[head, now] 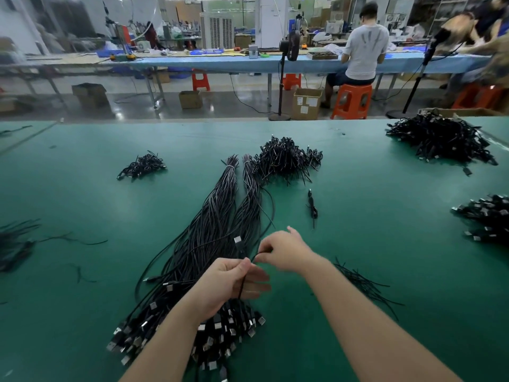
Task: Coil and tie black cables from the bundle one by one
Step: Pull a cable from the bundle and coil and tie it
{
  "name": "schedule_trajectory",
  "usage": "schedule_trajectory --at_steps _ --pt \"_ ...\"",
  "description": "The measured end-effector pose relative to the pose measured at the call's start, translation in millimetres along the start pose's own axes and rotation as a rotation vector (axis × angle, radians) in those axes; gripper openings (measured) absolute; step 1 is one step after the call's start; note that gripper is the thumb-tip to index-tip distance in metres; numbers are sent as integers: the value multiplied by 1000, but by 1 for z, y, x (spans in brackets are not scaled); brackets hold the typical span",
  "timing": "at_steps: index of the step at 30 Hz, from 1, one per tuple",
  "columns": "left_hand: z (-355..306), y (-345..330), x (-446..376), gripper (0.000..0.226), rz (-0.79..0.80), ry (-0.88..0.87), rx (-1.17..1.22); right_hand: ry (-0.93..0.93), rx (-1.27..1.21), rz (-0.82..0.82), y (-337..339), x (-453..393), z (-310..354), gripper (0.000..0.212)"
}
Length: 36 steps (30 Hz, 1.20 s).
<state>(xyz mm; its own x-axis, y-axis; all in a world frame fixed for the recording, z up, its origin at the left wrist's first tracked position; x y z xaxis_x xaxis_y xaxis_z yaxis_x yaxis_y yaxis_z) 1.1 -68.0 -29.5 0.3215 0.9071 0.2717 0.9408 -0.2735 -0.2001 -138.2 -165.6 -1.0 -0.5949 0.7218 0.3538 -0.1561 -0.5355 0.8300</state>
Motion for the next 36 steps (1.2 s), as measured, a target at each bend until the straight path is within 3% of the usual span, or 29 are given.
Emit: schedule_trajectory --at_steps 2,6,12,17,20,24,36 --pt "4 -3 -5 38 -79 -7 -85 27 -151 69 24 3 13 17" --pt "-5 -8 -14 40 -217 -113 -48 80 -191 2 48 7 41 22" --pt "-14 -3 -23 41 -263 -275 393 150 -215 -161 44 15 61 23" --pt "-28 9 -27 37 -400 -289 657 262 -252 -312 35 23 61 26" --pt "-43 20 -25 41 -443 -310 698 309 -173 -324 25 27 58 24" --pt "-68 33 -17 40 -441 -442 770 304 -315 -227 13 31 52 34" --pt "-98 13 14 48 -251 -485 450 176 -745 -10 25 34 20 36"
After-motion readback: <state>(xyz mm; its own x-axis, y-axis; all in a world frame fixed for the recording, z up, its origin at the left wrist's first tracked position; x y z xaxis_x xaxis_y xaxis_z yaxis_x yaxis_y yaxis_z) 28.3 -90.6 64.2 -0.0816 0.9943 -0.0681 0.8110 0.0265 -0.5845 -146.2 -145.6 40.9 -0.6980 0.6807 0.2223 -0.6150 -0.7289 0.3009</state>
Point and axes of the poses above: each hand's wrist, its own x-axis away from the middle knuckle, its own y-axis out of the back of the hand, z = x × y, the point moved 3 cm from there along -x, towards the middle knuckle, and after that the axes turned 9 degrees about z, right-handed, at the moved point
